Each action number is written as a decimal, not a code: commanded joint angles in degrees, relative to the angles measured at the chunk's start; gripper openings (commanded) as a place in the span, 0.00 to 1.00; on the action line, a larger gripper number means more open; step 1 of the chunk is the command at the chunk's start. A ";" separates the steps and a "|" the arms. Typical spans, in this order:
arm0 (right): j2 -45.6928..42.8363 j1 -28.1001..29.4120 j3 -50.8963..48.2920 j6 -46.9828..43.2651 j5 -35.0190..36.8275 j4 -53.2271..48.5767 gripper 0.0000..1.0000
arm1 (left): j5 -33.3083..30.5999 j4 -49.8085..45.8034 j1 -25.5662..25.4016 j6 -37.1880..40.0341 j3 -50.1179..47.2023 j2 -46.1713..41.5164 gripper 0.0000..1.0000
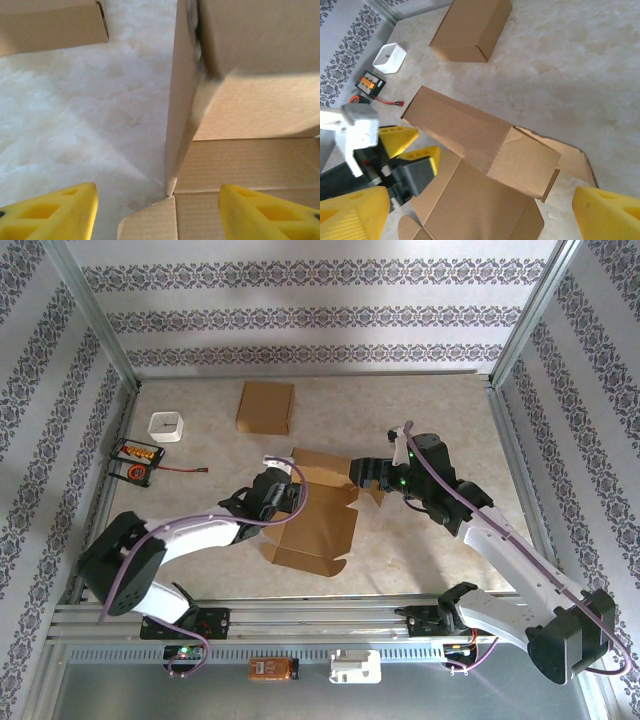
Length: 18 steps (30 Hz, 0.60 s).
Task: Fold the paper box
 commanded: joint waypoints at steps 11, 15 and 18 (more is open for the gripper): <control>5.71 3.79 4.16 18.63 7.57 -0.93 0.82 | 26.37 -28.60 13.52 -15.55 22.96 -5.10 0.81; 8.05 6.44 4.51 22.76 9.84 0.65 0.82 | 33.72 -31.75 17.02 -17.92 29.11 1.78 0.79; 9.59 7.42 4.00 24.10 12.17 1.56 0.81 | 38.97 -29.10 17.86 -20.03 30.06 4.78 0.77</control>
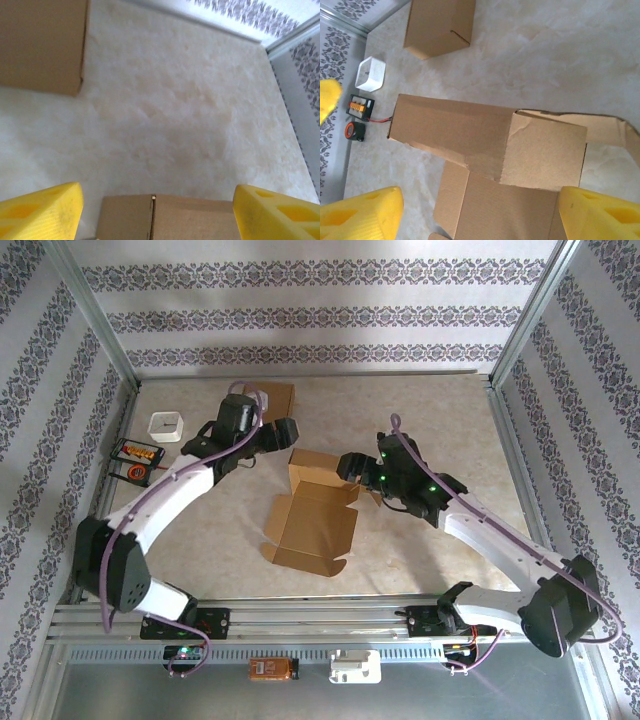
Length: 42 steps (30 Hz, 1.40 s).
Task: Fold the paper box
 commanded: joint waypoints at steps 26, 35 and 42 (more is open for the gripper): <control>15.19 1.22 4.03 3.25 1.06 11.81 0.62 | 18.87 6.52 0.43 -10.10 -6.17 5.82 0.67; 9.13 0.27 3.29 3.50 0.39 9.48 0.75 | 16.88 4.72 0.34 -8.69 -5.98 6.38 0.67; -2.48 -0.27 -3.33 3.53 2.96 5.90 0.80 | 16.70 4.22 0.35 -8.43 -5.86 6.28 0.67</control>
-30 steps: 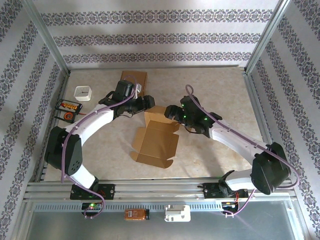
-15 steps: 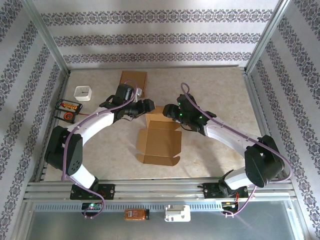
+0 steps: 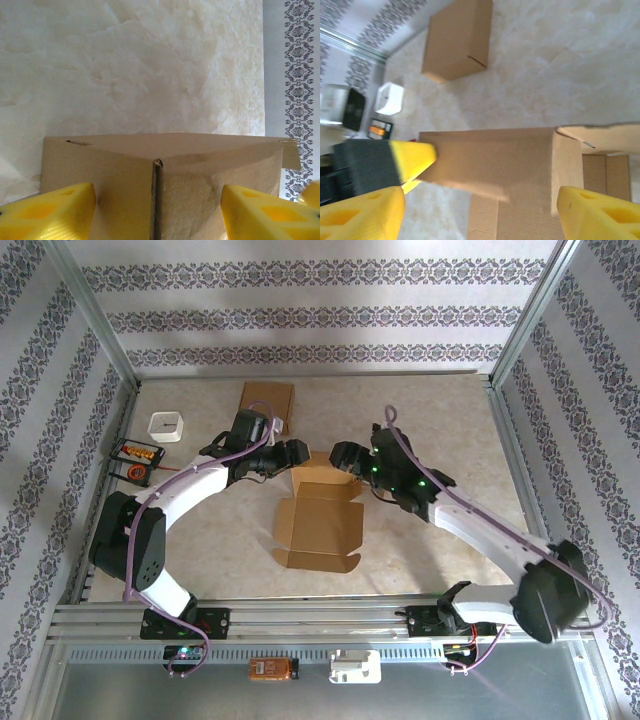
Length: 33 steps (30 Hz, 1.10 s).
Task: Fold the paper box
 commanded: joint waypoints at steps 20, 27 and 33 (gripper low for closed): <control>4.88 4.45 -15.84 0.85 11.20 12.27 0.82 | -0.03 -1.76 0.14 1.44 1.06 -0.02 0.64; 14.69 5.13 -12.12 -2.91 17.14 16.74 0.90 | 0.56 -2.89 0.14 2.24 2.21 0.78 0.56; 19.81 5.28 -11.28 -6.19 15.11 24.71 0.77 | 0.45 -3.24 0.14 2.66 2.16 0.70 0.55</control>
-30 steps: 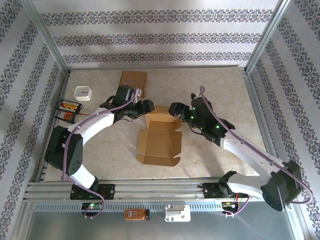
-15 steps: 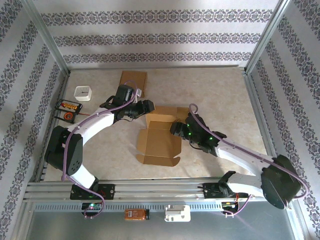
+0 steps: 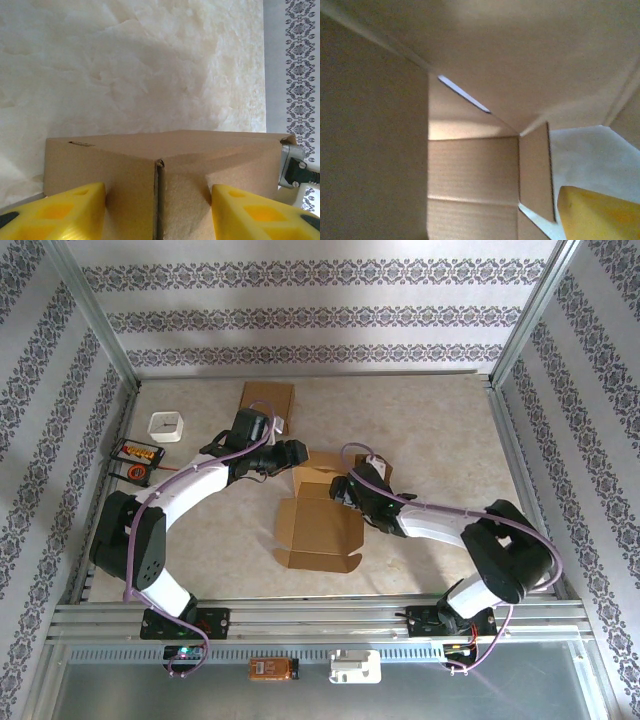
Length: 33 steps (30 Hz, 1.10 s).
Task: Fold the paper box
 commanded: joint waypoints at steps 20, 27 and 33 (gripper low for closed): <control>1.99 2.54 -0.01 -4.72 -10.64 12.26 0.73 | -0.53 -1.78 0.11 1.50 0.80 0.07 0.55; -8.11 3.13 -4.84 -7.37 -10.03 7.55 0.79 | -5.41 -2.87 0.34 3.89 1.26 -2.40 0.69; -18.58 3.71 -9.55 -9.26 -6.95 1.78 0.82 | -10.95 -6.18 0.61 6.86 2.53 -6.13 0.71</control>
